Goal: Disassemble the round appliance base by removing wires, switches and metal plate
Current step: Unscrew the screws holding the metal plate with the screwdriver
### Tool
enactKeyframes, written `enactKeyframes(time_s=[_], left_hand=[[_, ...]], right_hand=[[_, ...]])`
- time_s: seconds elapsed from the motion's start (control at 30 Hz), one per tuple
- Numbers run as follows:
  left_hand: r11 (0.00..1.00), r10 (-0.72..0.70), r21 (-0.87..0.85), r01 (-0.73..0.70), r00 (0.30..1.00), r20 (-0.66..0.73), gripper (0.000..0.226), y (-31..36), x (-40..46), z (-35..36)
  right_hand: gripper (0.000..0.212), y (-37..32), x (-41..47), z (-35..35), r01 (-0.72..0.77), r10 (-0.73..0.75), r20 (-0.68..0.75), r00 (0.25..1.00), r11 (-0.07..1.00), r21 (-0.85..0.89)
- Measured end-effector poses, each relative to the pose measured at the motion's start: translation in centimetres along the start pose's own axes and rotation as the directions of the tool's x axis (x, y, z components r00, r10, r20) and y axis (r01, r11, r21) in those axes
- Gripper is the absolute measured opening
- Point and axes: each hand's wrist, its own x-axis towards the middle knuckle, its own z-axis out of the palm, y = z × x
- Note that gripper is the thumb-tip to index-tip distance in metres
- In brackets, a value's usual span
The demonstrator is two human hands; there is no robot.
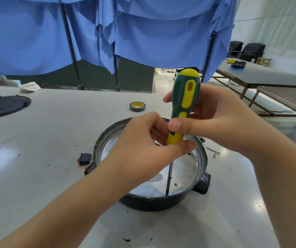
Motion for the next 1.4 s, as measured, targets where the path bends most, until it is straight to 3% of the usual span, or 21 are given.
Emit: enactKeyframes(time_s=[0.13, 0.27, 0.43, 0.5, 0.73, 0.93, 1.03, 1.13, 1.23, 1.3, 1.4], left_hand=[[0.998, -0.043, -0.039, 0.051, 0.979, 0.199, 0.036, -0.2, 0.6, -0.8], [0.986, -0.023, -0.137, 0.094, 0.894, 0.448, 0.033, -0.8, 1.2, -1.9], [0.957, 0.013, -0.244, 0.156, 0.818, 0.575, 0.027, -1.5, 1.4, -2.5], [0.954, 0.02, -0.253, 0.157, 0.814, 0.58, 0.027, -1.6, 1.5, -2.5], [0.987, 0.002, -0.148, 0.058, 0.927, 0.374, 0.032, -1.1, 1.3, -2.0], [0.995, -0.02, -0.091, 0.032, 0.991, 0.131, 0.035, -0.5, 0.6, -0.1], [0.997, 0.004, -0.08, 0.001, 0.998, 0.064, 0.035, -0.4, 0.1, 0.3], [0.989, 0.036, -0.15, -0.014, 0.988, 0.148, 0.028, -0.4, 0.1, 0.4], [0.981, -0.01, -0.184, 0.061, 0.964, 0.267, 0.021, -0.7, 0.5, 0.0], [0.976, -0.06, -0.176, 0.13, 0.933, 0.356, 0.021, -1.1, 0.9, -0.6], [0.962, -0.027, -0.223, 0.157, 0.869, 0.494, 0.02, -1.3, 1.2, -1.6]], right_hand=[[0.042, -0.2, -0.3, -0.4, 0.022, -0.024, 0.036, 0.999, 0.998, 0.051], [0.049, -0.3, -0.5, -0.8, 0.042, -0.055, 0.116, 0.992, 0.993, 0.111], [0.057, 0.2, -0.6, -1.1, 0.028, -0.082, 0.22, 0.972, 0.971, 0.237], [0.059, 0.3, -0.5, -1.1, 0.02, -0.086, 0.24, 0.967, 0.964, 0.266], [0.059, 0.5, -0.5, -1.1, -0.012, -0.054, 0.259, 0.964, 0.968, 0.249], [0.048, 0.0, -0.1, -0.1, 0.014, -0.017, 0.061, 0.998, 0.999, 0.047], [0.047, 0.0, -0.2, 0.1, 0.039, -0.041, 0.049, 0.998, 0.999, 0.035], [0.047, 0.0, -0.4, -0.2, 0.038, -0.053, 0.105, 0.993, 0.99, 0.137], [0.047, 0.2, -0.4, -0.4, 0.019, -0.059, 0.164, 0.985, 0.972, 0.235], [0.048, 0.5, -0.4, -0.5, 0.016, -0.064, 0.183, 0.981, 0.967, 0.253], [0.052, 0.7, -0.4, -0.6, 0.033, -0.086, 0.211, 0.974, 0.97, 0.242]])
